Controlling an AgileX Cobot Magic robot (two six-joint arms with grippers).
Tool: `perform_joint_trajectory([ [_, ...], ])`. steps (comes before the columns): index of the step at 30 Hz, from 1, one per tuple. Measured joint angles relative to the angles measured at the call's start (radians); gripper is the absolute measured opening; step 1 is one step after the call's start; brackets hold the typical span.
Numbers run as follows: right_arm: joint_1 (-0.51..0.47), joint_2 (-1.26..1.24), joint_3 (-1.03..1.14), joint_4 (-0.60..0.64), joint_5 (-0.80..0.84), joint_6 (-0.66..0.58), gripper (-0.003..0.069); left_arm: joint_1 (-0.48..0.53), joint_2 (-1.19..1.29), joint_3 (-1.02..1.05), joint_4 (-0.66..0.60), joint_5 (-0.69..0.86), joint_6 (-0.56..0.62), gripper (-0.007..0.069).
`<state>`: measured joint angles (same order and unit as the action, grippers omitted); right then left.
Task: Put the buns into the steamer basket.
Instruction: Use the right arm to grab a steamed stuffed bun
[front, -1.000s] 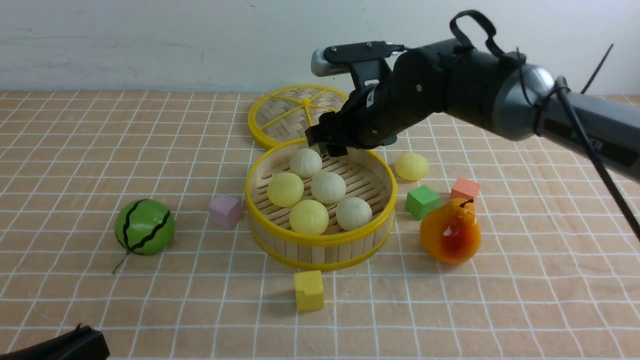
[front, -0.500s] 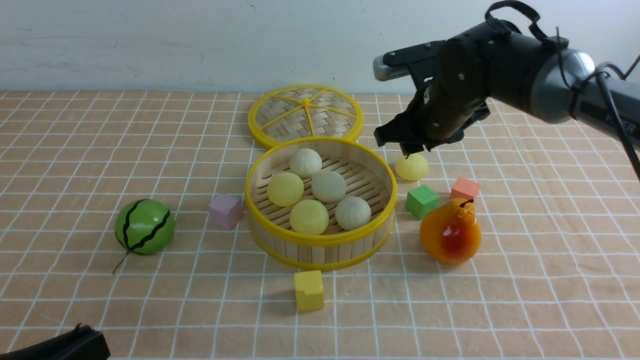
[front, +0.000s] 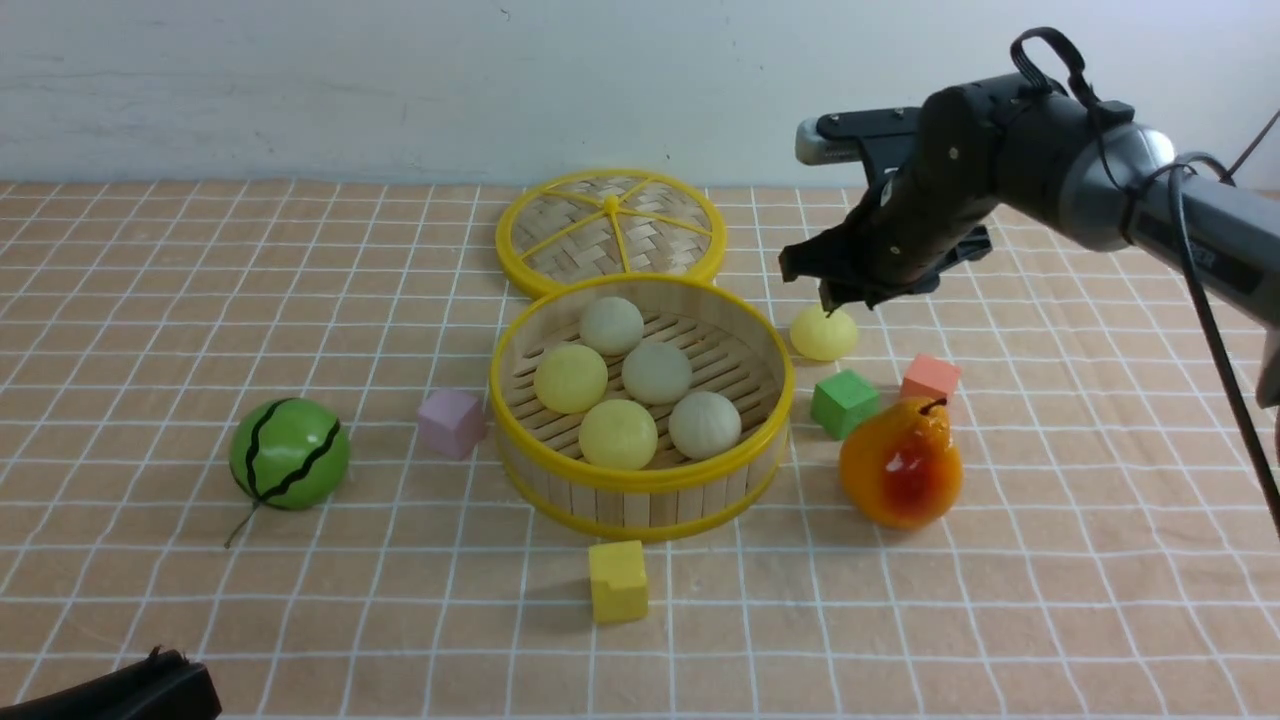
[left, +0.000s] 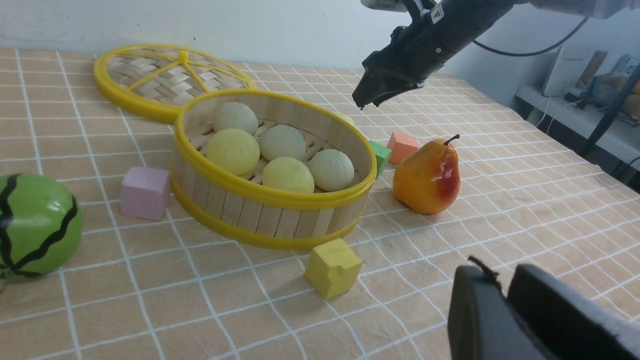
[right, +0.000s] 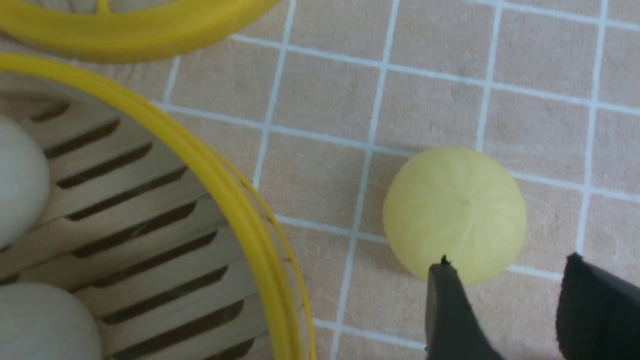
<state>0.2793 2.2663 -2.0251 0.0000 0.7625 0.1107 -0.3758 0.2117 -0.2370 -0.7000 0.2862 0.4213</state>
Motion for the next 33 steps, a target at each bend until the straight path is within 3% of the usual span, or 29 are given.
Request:
perform_joint_trajectory([
  [15,-0.004,0.084,-0.01,0.0,-0.115,-0.002,0.0299,0.0,0.0,0.0,0.0,0.0,0.0,0.0102],
  [26,-0.01,0.09,-0.01,-0.005,-0.152,-0.002,0.0151,0.0,0.0,0.0,0.0,0.0,0.0,0.011],
  [30,-0.01,0.103,-0.01,-0.005,-0.173,-0.001,0.0165,0.0,0.0,0.0,0.0,0.0,0.0,0.0113],
  [33,-0.01,0.103,-0.022,-0.005,-0.174,0.017,0.0217,0.0,0.0,0.0,0.0,0.001,0.0,0.0116],
])
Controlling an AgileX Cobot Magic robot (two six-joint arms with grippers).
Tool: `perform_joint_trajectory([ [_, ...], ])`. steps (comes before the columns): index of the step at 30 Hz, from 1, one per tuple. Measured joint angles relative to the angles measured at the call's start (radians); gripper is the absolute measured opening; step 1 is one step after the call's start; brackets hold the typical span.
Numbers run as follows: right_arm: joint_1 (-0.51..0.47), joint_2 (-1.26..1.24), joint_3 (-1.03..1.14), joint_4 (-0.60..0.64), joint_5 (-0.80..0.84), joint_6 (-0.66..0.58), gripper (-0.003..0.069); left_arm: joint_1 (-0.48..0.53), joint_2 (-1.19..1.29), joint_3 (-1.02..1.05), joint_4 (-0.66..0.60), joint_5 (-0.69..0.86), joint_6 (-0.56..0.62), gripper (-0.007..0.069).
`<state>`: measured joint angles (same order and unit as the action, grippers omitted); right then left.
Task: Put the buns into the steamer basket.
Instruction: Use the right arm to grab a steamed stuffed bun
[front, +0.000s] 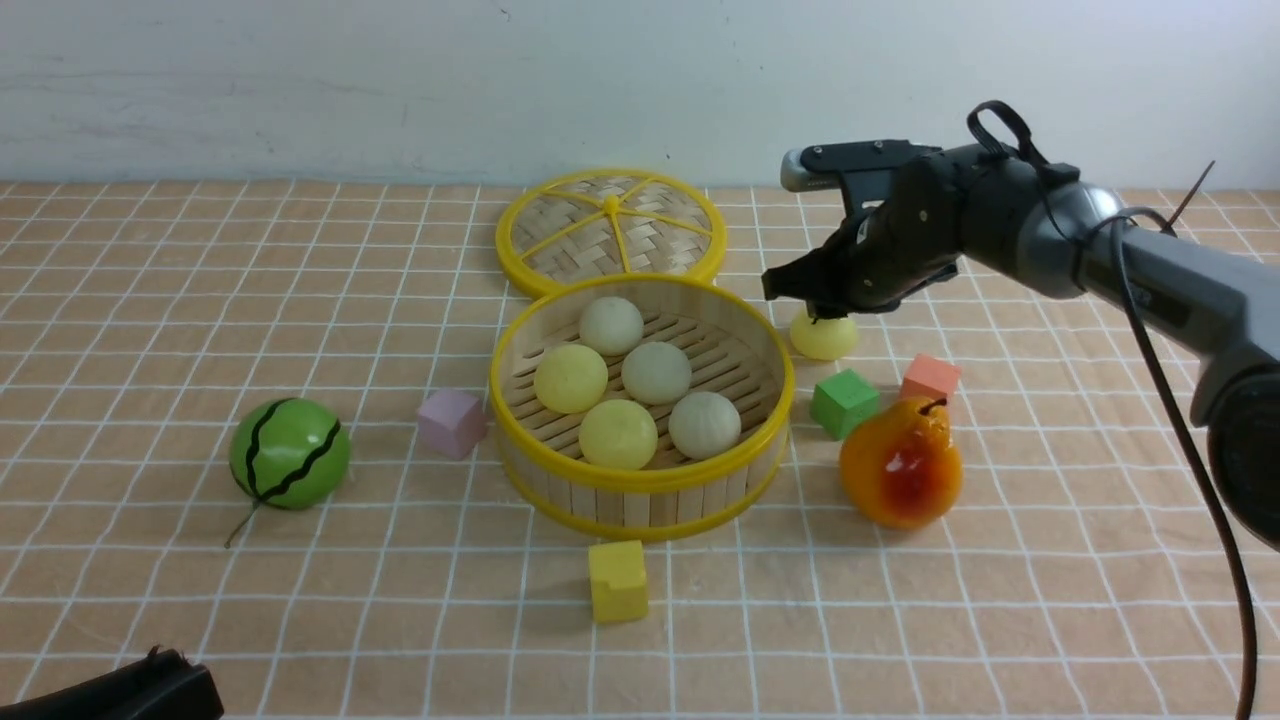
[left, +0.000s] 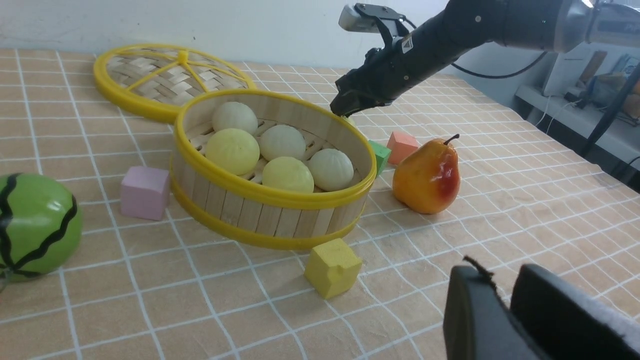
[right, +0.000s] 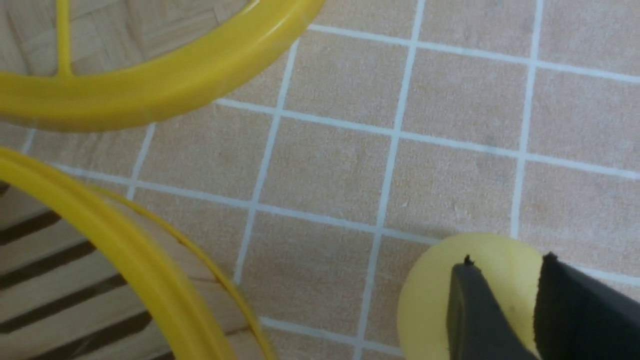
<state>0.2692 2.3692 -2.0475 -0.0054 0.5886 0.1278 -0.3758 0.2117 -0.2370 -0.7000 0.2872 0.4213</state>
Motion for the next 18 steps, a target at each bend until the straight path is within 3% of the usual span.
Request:
perform_joint_trajectory([
  [7,0.0,0.001,-0.024,0.0,-0.003,0.025,0.0346,0.0,0.0,0.0,0.0,0.0,0.0,0.0125],
  [11,0.0,0.012,-0.025,0.0,-0.003,0.026,0.0345,0.0,0.0,0.0,0.0,0.0,0.0,0.0128],
  [18,0.0,0.042,-0.027,-0.004,0.001,0.026,0.0269,0.0,0.0,0.0,0.0,0.001,0.0,0.0138],
])
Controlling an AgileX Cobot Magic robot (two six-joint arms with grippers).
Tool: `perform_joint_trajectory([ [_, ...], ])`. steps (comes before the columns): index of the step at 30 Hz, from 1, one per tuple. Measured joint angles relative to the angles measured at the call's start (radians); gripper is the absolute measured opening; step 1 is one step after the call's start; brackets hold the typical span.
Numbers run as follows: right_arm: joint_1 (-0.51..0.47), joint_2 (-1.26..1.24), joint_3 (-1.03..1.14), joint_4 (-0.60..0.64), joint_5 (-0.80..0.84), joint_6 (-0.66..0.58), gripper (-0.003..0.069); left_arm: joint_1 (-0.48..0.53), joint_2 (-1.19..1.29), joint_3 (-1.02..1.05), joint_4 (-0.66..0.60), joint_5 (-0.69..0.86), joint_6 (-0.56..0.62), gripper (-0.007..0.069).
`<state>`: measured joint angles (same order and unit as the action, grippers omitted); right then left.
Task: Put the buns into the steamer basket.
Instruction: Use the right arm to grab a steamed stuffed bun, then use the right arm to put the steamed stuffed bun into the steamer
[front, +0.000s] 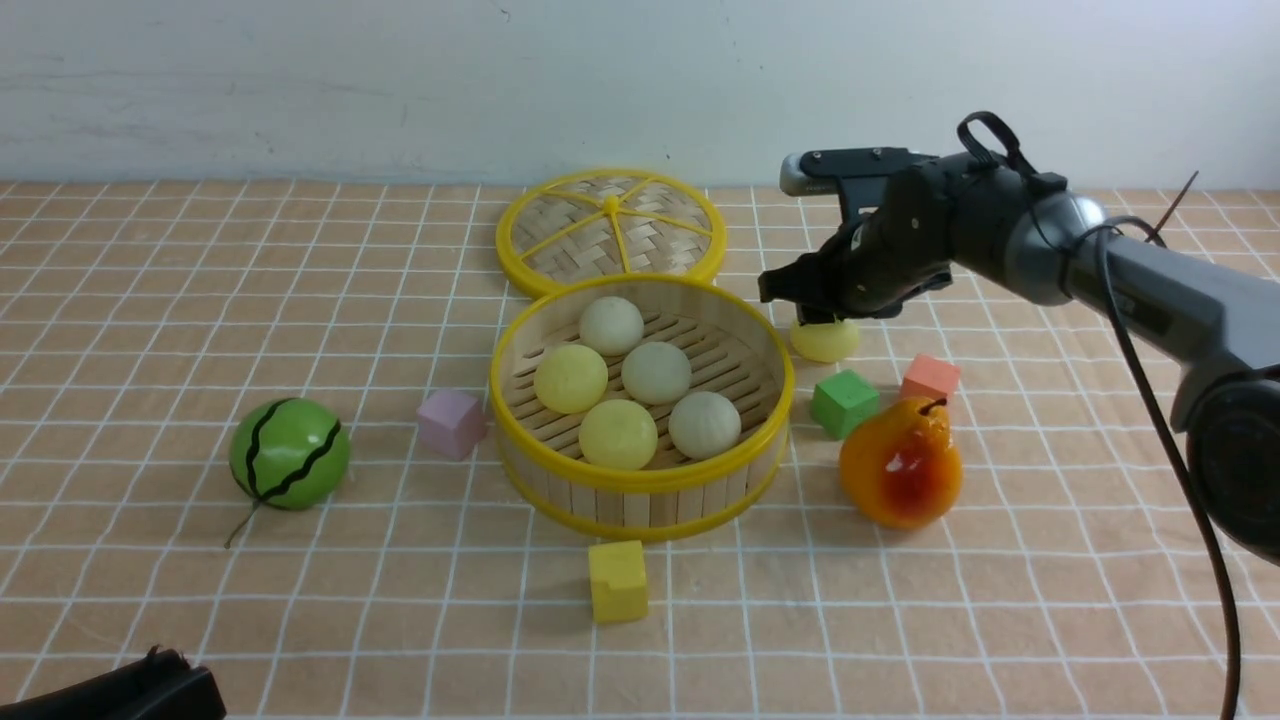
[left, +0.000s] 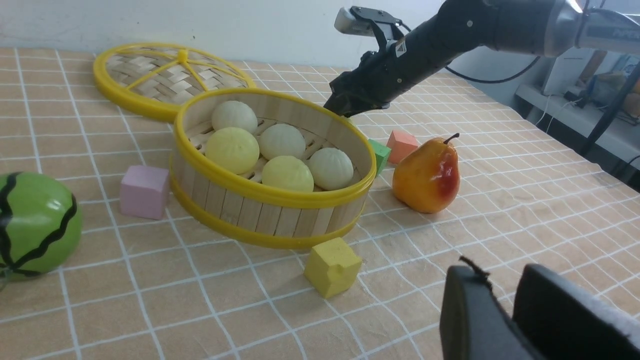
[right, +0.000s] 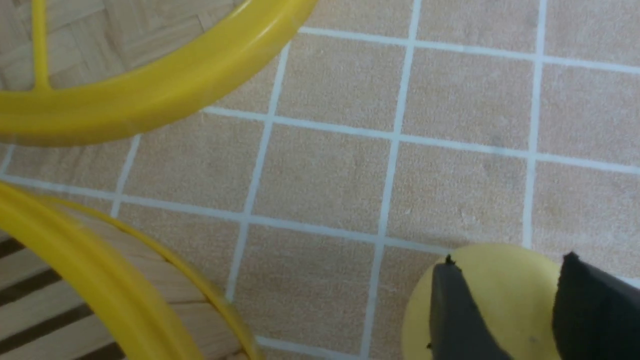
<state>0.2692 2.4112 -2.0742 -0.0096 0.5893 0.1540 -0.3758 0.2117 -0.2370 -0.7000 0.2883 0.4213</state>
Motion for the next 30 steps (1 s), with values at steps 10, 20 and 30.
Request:
perform_joint_trajectory([
  [10,0.0,0.003,-0.001,-0.005,0.01,0.0,0.0099,0.0,0.0,0.0,0.0,0.0,0.0,0.0144],
  [20,0.001,-0.128,-0.001,-0.07,0.096,-0.031,0.0,0.0,0.0,0.0,0.0,0.0,0.0,0.0144],
  [30,0.112,-0.241,0.016,0.13,0.23,-0.256,0.0,0.0,0.0,0.0,0.0,0.0,0.0,0.0146],
])
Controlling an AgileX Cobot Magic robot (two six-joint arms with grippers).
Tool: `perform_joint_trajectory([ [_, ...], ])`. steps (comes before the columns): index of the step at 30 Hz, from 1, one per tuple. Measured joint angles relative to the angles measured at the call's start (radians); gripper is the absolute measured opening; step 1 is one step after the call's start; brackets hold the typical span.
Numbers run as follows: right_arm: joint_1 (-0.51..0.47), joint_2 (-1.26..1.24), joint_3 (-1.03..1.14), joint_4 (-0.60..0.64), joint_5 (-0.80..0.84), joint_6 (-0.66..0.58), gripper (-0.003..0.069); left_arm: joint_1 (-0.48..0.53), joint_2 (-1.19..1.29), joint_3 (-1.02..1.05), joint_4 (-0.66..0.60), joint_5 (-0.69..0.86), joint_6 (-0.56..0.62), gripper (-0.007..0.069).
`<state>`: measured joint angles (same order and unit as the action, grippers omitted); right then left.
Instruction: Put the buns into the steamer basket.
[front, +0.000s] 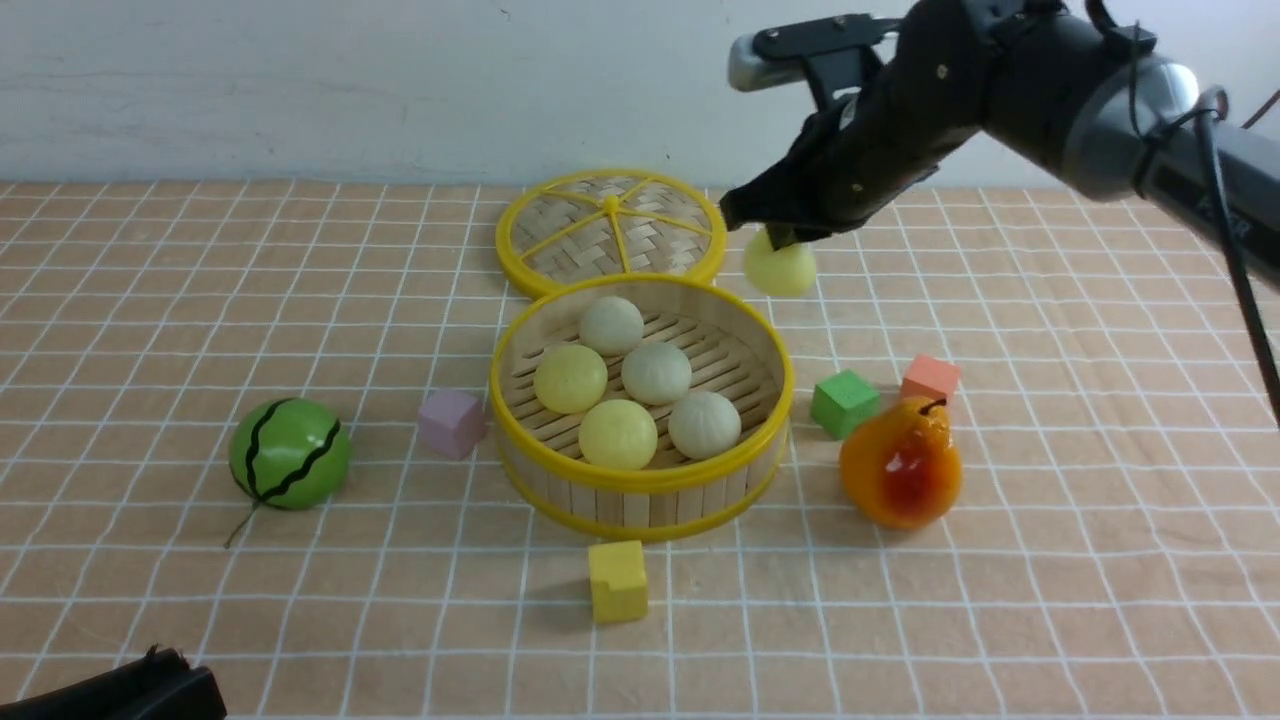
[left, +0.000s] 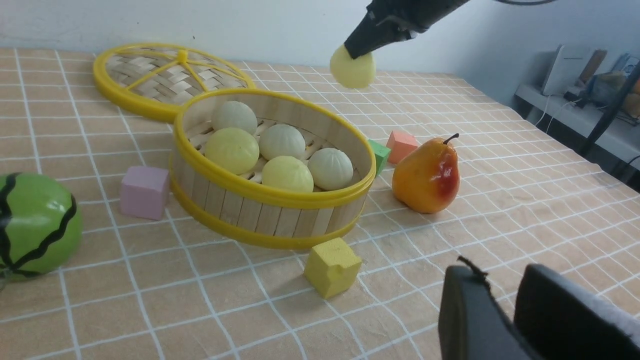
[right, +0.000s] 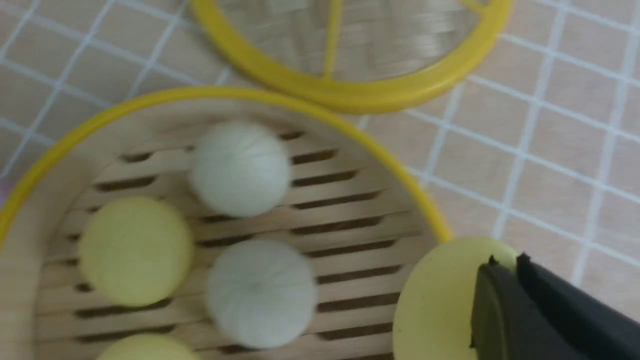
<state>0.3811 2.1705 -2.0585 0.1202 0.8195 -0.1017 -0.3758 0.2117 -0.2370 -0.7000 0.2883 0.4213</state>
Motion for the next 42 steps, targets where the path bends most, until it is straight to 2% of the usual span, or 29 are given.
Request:
perform_joint_trajectory([
  [4,0.027,0.002,0.033,0.032,-0.003,-0.019,0.0,0.0,0.0,0.0,0.0,0.0,0.0,0.0147],
  [16,0.027,0.08,0.042,0.04,-0.02,-0.021,0.0008,0.0,0.0,0.0,0.0,0.0,0.0,0.0158],
  [23,0.027,0.126,0.042,0.032,-0.056,-0.021,0.0041,0.0,0.0,0.0,0.0,0.0,0.0,0.0165],
  [26,0.027,0.127,0.042,0.031,-0.064,-0.022,0.0099,0.0,0.0,0.0,0.0,0.0,0.0,0.0167],
  [28,0.027,0.127,0.042,0.03,-0.065,-0.022,0.0162,0.0,0.0,0.0,0.0,0.0,0.0,0.017],
  [31,0.027,0.109,0.042,0.028,-0.055,-0.022,0.0303,0.0,0.0,0.0,0.0,0.0,0.0,0.0176],
  [32,0.027,0.103,0.043,0.028,-0.05,-0.022,0.0323,0.0,0.0,0.0,0.0,0.0,0.0,0.0177],
  [33,0.027,0.07,0.043,0.027,-0.022,-0.02,0.0396,0.0,0.0,0.0,0.0,0.0,0.0,0.018],
  [35,0.027,0.041,0.043,0.025,0.005,-0.012,0.0434,0.0,0.0,0.0,0.0,0.0,0.0,0.0182],
  [37,0.027,-0.049,0.043,0.022,0.106,0.022,0.0484,0.0,0.0,0.0,0.0,0.0,0.0,0.0183],
  [39,0.027,-0.157,0.042,0.003,0.267,0.063,0.047,0.0,0.0,0.0,0.0,0.0,0.0,0.0184],
  [40,0.027,-0.165,0.042,0.0,0.28,0.069,0.0465,0.0,0.0,0.0,0.0,0.0,0.0,0.0185],
  [42,0.027,-0.242,0.042,-0.007,0.386,0.093,0.0396,0.0,0.0,0.0,0.0,0.0,0.0,0.0187],
])
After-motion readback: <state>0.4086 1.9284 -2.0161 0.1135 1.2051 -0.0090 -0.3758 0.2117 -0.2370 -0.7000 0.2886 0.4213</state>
